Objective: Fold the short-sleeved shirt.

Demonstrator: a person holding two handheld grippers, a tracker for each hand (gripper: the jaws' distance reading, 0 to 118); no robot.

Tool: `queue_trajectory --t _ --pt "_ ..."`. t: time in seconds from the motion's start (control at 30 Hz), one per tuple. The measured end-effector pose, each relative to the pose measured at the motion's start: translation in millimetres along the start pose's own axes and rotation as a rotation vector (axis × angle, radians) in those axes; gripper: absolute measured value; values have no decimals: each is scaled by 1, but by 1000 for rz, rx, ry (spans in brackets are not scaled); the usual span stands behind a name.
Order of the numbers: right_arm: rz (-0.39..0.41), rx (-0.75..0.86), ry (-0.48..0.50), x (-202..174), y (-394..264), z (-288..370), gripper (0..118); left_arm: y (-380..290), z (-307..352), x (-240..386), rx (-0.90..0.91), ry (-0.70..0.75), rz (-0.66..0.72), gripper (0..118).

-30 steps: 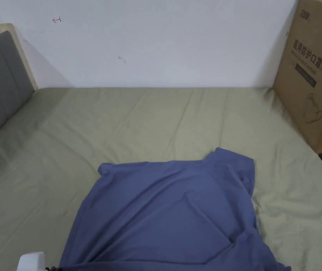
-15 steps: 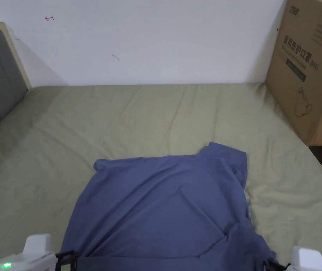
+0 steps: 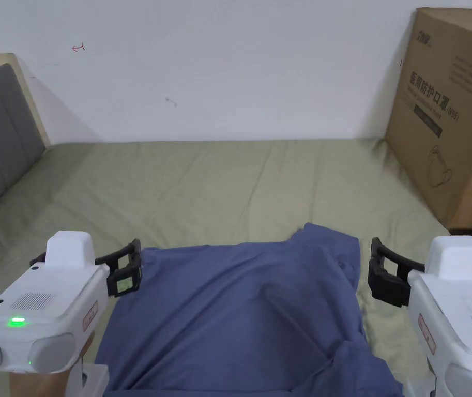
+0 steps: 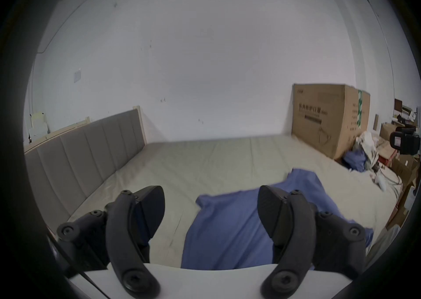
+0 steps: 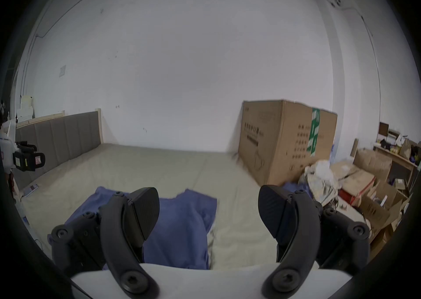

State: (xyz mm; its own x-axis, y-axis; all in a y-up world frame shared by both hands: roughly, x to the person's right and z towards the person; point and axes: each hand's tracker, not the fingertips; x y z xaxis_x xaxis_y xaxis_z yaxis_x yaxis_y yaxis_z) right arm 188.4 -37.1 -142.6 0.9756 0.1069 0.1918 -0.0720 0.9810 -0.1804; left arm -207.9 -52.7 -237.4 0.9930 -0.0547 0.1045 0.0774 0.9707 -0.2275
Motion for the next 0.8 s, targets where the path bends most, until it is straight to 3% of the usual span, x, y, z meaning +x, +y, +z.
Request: queue_trajectory --t 0.1,0.13,0.2,0.23,0.43,0.8 --pt "-9 14 -9 -5 4 3 81 1 4 5 45 -22 28 21" --pt "-15 14 -8 -6 4 4 63 0 3 8 48 -23 30 8" --pt "-36 13 8 -6 3 5 7 -3 4 10 54 -24 29 0" --pt "-40 11 7 -6 2 5 0 -5 4 10 48 -26 34 0" --pt "-46 -9 13 -3 -2 8 0 -18 0 -3 -38 -66 85 0" --pt "-41 -82 38 -3 -18 0 0 -118 -19 -73 -513 9 170 0"
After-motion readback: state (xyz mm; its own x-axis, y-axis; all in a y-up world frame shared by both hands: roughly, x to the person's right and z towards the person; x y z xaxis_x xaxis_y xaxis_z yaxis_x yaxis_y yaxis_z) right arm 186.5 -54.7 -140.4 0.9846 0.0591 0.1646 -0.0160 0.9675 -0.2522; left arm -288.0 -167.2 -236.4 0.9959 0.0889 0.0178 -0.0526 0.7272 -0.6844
